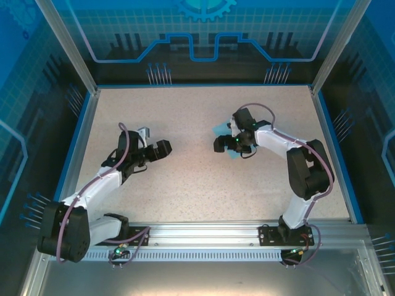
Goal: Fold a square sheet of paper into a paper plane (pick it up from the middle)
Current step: Move the square sheet of paper to the center of the table.
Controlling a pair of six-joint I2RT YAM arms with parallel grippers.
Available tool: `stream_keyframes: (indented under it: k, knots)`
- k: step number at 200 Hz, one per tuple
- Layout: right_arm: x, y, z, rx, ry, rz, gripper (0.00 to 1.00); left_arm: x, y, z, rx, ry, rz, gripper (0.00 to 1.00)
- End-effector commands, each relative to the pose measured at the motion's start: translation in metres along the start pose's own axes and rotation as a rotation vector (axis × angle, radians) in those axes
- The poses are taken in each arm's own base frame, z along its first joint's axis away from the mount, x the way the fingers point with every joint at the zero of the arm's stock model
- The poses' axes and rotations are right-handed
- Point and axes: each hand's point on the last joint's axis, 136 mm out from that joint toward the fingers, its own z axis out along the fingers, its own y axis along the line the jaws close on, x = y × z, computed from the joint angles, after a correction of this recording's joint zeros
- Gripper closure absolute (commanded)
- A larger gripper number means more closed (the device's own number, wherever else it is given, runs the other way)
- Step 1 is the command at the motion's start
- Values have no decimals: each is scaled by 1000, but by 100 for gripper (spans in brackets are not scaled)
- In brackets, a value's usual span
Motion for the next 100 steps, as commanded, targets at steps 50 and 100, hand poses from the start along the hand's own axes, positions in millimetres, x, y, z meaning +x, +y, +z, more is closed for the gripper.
stream_keyframes:
  k: [50,100]
  knots:
    - [-55,-24,11,-141,-28,134,0,10,-21,22,49,34,66,2]
    - [-22,-45,38,14,49,153,1,-13,-21,24,20,-61,107,2]
